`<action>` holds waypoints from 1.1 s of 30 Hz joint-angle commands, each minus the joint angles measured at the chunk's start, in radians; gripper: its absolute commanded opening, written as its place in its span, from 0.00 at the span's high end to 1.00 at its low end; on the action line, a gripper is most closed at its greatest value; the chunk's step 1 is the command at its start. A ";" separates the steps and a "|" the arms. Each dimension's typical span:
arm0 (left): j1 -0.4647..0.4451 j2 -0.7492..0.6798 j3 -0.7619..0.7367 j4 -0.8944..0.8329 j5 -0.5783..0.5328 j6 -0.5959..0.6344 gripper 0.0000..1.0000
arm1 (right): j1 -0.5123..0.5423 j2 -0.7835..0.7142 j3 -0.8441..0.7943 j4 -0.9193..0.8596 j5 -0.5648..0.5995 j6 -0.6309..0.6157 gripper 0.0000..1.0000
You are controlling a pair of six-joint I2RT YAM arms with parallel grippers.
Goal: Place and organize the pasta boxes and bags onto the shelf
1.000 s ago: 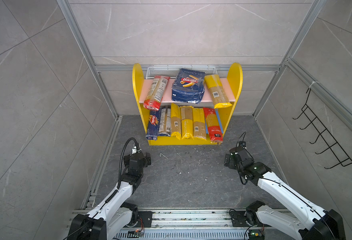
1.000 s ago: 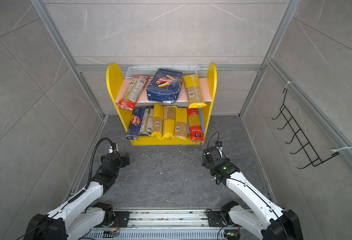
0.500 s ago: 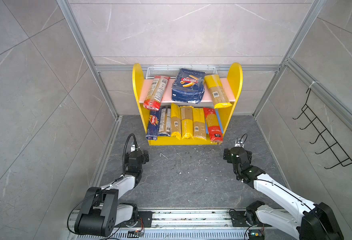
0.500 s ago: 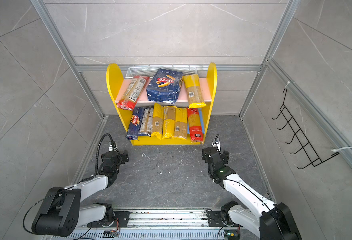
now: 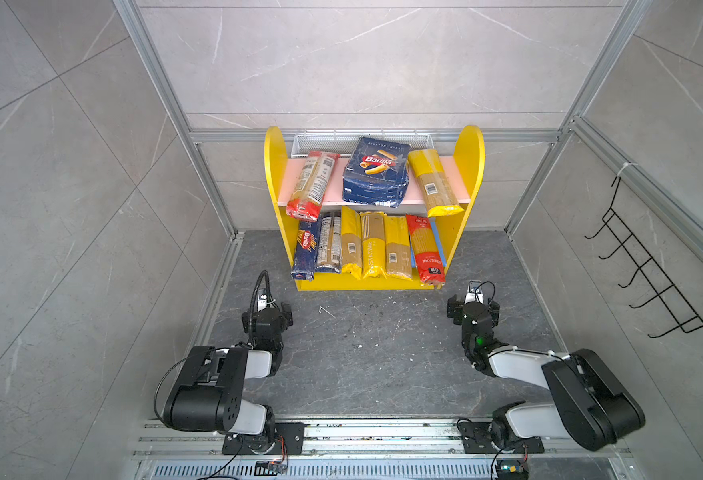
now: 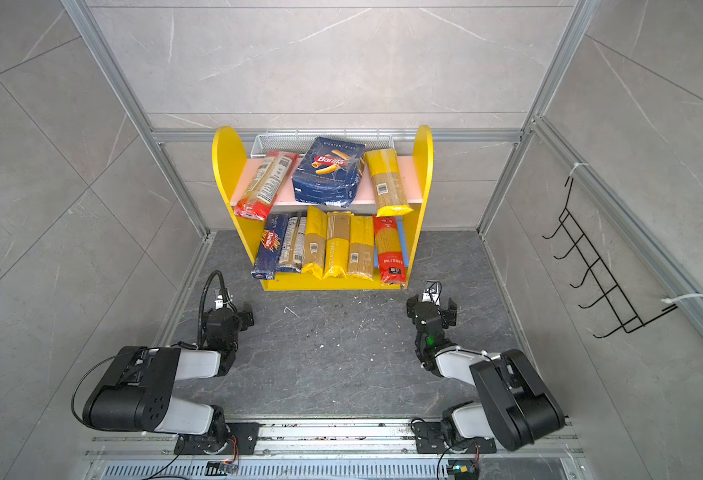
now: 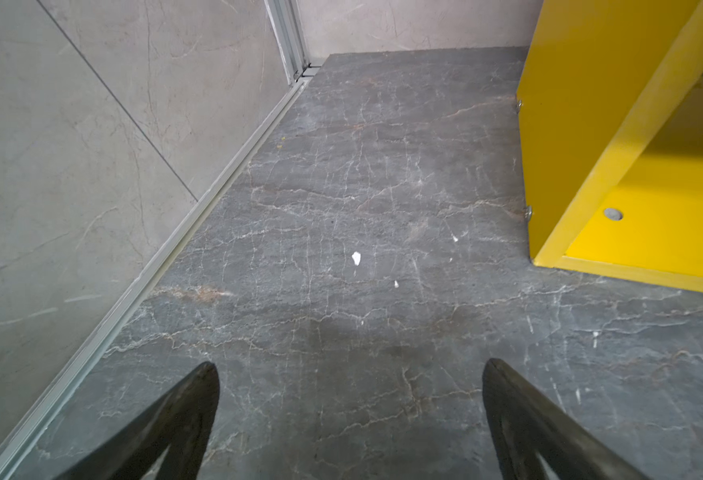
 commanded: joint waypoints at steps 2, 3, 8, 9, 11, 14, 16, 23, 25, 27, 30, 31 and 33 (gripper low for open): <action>0.003 0.000 0.004 0.127 0.041 0.046 0.00 | 0.000 0.022 -0.020 0.167 -0.045 -0.047 0.01; 0.003 -0.001 0.005 0.123 0.049 0.047 0.00 | -0.004 0.016 -0.017 0.147 -0.061 -0.042 0.00; 0.049 0.009 0.028 0.078 0.168 0.037 0.00 | -0.044 0.021 0.007 0.098 -0.143 -0.024 0.01; 0.065 0.018 0.031 0.071 0.200 0.030 0.00 | -0.064 0.024 0.018 0.078 -0.178 -0.014 0.00; 0.074 0.078 0.029 0.149 0.236 0.046 0.00 | -0.130 0.032 0.030 0.033 -0.295 0.029 0.01; 0.077 0.059 0.035 0.102 0.244 0.038 0.00 | -0.159 0.073 0.030 0.062 -0.335 0.037 0.00; 0.078 0.056 0.041 0.086 0.251 0.036 0.00 | -0.165 0.100 0.022 0.142 -0.336 0.031 0.00; 0.158 0.055 0.092 -0.023 0.341 -0.020 0.00 | -0.167 0.075 0.033 0.068 -0.340 0.041 0.00; 0.158 0.057 0.094 -0.019 0.339 -0.020 0.00 | -0.167 0.084 0.027 0.098 -0.335 0.037 0.01; 0.158 0.056 0.093 -0.021 0.340 -0.019 0.00 | -0.167 0.077 0.031 0.078 -0.337 0.038 0.00; 0.156 0.052 0.086 -0.011 0.337 -0.017 0.00 | -0.167 0.079 0.029 0.083 -0.336 0.037 0.00; 0.155 0.052 0.086 -0.013 0.339 -0.017 0.00 | -0.166 0.080 0.030 0.083 -0.335 0.038 0.00; 0.157 0.051 0.087 -0.015 0.341 -0.018 0.00 | -0.167 0.080 0.029 0.084 -0.335 0.038 0.00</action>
